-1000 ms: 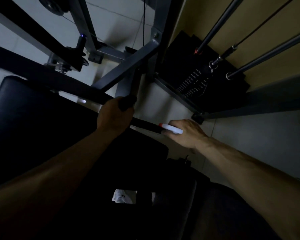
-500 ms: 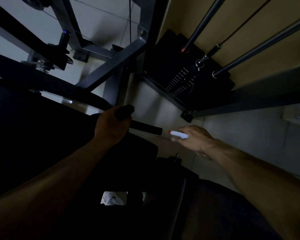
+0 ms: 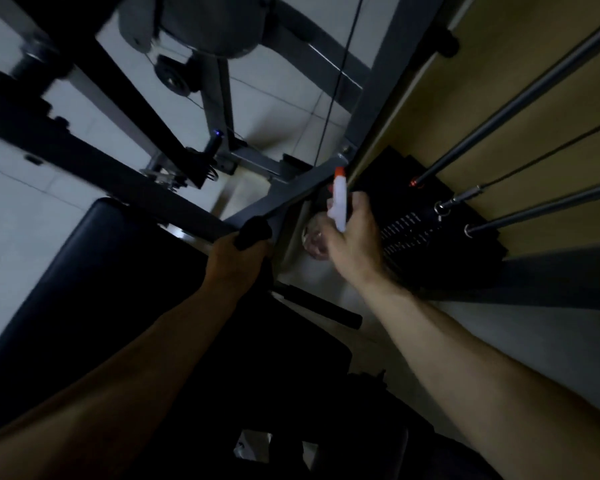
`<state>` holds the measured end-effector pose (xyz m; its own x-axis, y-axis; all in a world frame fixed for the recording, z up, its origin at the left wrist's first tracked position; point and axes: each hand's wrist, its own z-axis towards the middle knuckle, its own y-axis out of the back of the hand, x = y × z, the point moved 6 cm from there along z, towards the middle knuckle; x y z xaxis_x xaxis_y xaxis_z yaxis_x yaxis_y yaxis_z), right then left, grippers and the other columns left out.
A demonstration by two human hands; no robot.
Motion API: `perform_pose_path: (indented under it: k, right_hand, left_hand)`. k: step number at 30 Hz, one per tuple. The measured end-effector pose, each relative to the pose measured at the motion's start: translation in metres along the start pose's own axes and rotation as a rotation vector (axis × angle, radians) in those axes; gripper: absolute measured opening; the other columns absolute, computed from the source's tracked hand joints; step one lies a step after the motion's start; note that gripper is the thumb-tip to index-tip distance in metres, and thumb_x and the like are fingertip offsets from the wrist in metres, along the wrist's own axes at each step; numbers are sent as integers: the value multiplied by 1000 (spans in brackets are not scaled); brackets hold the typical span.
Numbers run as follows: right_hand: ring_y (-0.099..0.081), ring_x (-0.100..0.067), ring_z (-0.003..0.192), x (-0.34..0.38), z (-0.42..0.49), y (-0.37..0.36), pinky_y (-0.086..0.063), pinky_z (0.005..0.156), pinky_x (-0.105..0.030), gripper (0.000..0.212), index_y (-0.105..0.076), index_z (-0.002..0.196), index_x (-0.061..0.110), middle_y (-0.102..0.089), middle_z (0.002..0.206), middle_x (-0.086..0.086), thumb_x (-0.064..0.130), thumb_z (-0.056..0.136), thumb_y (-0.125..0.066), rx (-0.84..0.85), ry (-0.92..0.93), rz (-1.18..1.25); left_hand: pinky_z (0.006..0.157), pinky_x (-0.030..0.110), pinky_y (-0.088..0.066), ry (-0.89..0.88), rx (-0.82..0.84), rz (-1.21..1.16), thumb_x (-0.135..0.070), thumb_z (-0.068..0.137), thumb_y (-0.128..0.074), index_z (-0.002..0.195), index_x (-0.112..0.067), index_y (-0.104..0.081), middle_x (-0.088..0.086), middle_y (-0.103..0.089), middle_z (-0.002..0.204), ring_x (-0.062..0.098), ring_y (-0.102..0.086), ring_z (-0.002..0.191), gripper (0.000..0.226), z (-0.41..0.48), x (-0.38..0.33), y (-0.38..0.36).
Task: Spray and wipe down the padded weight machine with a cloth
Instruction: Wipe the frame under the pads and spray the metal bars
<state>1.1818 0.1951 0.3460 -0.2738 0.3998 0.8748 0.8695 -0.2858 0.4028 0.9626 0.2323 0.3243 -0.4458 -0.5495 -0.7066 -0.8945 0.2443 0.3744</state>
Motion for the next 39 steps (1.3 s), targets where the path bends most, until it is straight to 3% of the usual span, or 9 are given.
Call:
perform_pose_path:
  k: [2,5,12,17,23,29,32,36,39]
  right_hand:
    - [-60,13,86,18,15,-25,-49,71,-3,30,-54,123,16,-63,114,1,13,97,-68,-36,52,11]
    - [-55,5,91,35,36,-56,-43,70,1,31,-54,129,8,-60,117,0,13,100,-64,-61,140,-16]
    - [-61,-16,101,37,60,-98,-53,82,-32,27,-53,123,9,-61,112,-1,15,99,-63,-20,205,-111]
    - [-57,-12,95,41,71,-102,-45,69,-20,22,-55,119,11,-60,108,3,18,99,-63,28,229,-178]
    - [-63,-19,108,32,82,-93,-56,87,-38,28,-54,123,19,-66,121,0,23,97,-64,155,217,-253]
    - [-36,-10,145,26,60,-75,-42,106,-26,86,-14,163,27,-29,166,-2,29,97,-69,260,129,-147]
    - [-37,-10,148,3,15,-49,-37,116,-29,65,-37,156,29,-42,159,4,16,96,-59,179,-35,119]
    - [-65,-6,120,-38,-45,-41,-51,104,-30,24,-65,126,34,-71,125,12,27,103,-60,231,-258,394]
    - [-70,-19,113,-87,-50,-20,-54,103,-37,23,-66,125,23,-72,125,0,15,104,-61,24,-465,465]
  left_hand:
    - [59,29,-53,13,-15,-17,-24,87,-78,81,-13,-72,3,-69,70,19,-68,64,14,5,-1,12]
    - [56,25,-48,56,1,-60,-29,87,-79,90,-12,-72,7,-72,78,17,-67,64,18,12,2,25]
    - [59,26,-52,89,17,-103,-24,89,-77,81,-15,-70,8,-70,77,18,-64,63,14,14,10,42]
    - [55,26,-49,120,10,-168,-20,86,-79,80,-8,-73,7,-66,65,17,-61,55,15,10,12,45]
    - [46,21,-48,174,18,-136,-23,87,-78,79,-12,-72,6,-69,70,12,-64,50,15,8,10,41]
    - [63,29,-60,256,94,-239,-34,88,-79,100,-4,-74,12,-74,79,21,-70,64,33,3,11,16]
    - [70,37,-60,348,248,-412,-52,94,-64,105,-10,-72,9,-76,78,23,-73,68,43,-7,12,-10]
    - [78,32,-58,402,544,-628,-54,106,-35,123,-15,-63,11,-72,111,22,-74,97,51,-28,-9,-63]
    - [83,30,-57,203,445,-7,-48,109,-35,123,-13,-65,11,-72,114,21,-73,97,48,-9,4,-67]
